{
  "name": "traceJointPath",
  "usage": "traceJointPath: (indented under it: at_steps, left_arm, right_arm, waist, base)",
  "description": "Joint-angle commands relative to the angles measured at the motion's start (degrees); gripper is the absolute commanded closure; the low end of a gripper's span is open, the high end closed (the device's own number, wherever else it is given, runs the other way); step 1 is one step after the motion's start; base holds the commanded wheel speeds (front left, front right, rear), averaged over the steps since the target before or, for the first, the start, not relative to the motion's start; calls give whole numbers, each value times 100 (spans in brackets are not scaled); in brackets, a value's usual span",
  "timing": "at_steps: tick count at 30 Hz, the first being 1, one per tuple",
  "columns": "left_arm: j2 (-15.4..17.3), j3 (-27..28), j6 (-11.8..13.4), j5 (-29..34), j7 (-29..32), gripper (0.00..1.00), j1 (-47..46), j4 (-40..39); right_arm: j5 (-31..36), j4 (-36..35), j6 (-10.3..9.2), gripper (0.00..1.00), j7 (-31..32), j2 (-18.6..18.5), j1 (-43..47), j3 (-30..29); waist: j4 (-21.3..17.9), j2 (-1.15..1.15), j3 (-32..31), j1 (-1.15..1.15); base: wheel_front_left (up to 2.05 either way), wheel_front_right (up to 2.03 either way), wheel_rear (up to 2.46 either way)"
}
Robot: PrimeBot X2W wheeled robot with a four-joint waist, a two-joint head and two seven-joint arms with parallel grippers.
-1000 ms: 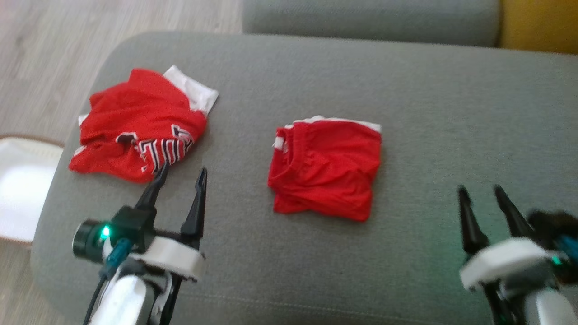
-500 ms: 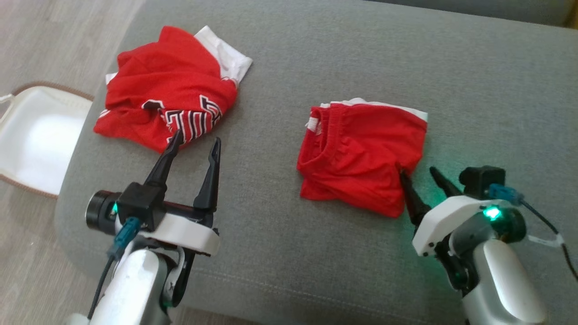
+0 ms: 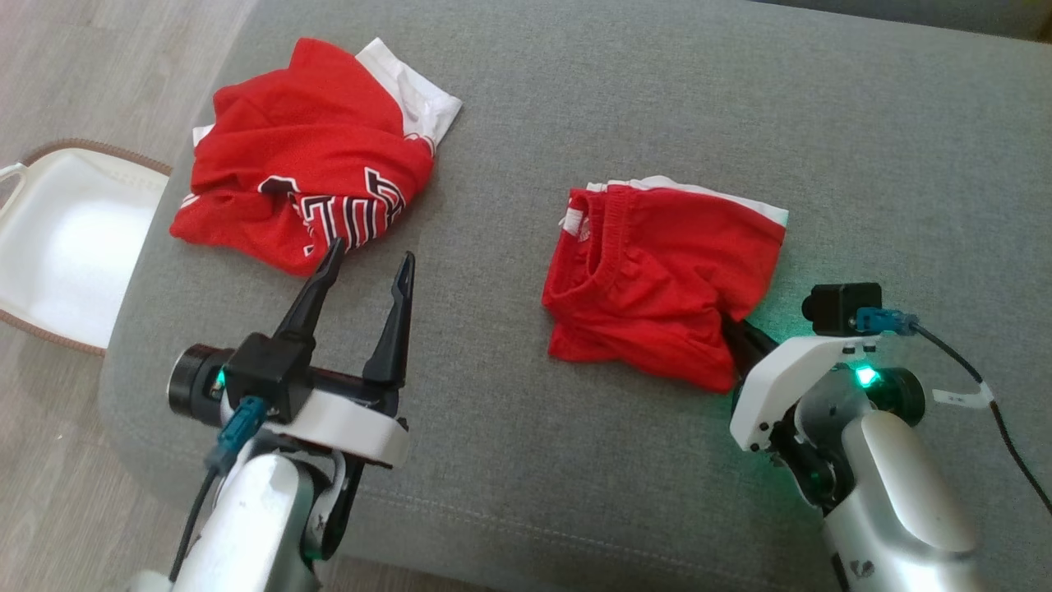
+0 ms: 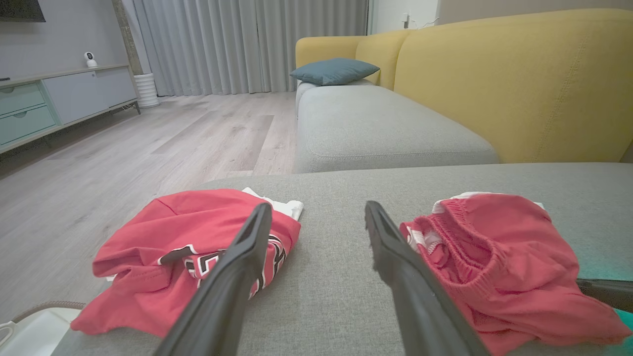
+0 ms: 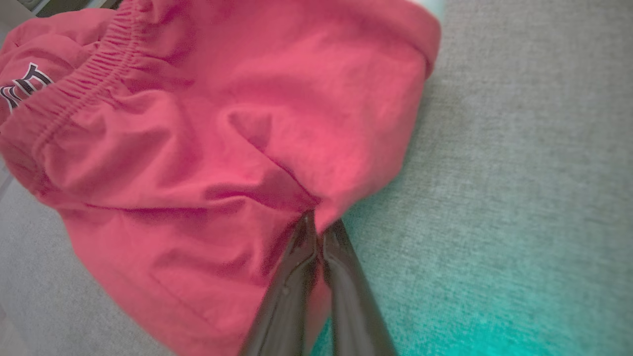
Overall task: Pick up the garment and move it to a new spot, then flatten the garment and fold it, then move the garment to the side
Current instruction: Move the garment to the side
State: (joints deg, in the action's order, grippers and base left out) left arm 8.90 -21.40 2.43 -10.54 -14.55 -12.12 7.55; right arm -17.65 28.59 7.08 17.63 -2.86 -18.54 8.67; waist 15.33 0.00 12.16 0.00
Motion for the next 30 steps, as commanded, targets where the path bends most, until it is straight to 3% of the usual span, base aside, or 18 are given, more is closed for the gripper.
traceJointPath:
  at_steps: [1, 12, 21, 30]
  left_arm:
    - [51, 249, -32, 53, -44, 0, -245, -196]
    - [83, 371, -44, 135, -44, 0, -119, -195]
    - [198, 375, -114, 198, -44, 0, -126, -296]
    - [270, 245, -202, 276, -19, 0, -380, -383]
  right_arm:
    - [-15, -84, 41, 100, -1, -2, -147, 124]
    - [663, -706, 41, 100, -129, -2, 175, -54]
    - [1000, -1710, 41, 100, 172, -61, 638, -344]
    - [1088, -2000, 41, 100, 210, -294, 460, -606]
  waist:
    - [-11, 0, 3, 0]
    - [-453, 0, -92, 0]
    - [-1498, 0, 6, 0]
    - [-2292, 0, 315, 0]
  base:
    - [0, 0, 0]
    - [0, 0, 0]
    - [0, 0, 0]
    - [0, 0, 0]
